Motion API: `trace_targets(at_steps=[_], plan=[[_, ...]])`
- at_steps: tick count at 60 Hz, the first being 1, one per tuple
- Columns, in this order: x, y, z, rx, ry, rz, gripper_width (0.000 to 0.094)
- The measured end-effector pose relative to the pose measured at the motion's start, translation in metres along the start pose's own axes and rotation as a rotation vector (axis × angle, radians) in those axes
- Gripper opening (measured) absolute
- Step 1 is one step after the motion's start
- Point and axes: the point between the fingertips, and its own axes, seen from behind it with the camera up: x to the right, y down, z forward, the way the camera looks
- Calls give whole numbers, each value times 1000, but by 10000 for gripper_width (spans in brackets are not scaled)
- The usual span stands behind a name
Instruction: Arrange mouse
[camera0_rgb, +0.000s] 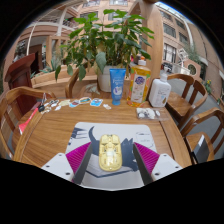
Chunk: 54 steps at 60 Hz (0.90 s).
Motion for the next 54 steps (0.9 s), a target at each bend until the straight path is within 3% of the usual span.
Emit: trace_targets(at_steps=[28, 54], plan=[[-18, -63, -208, 209, 39, -39, 853], [-24, -28, -297, 220, 58, -67, 853]])
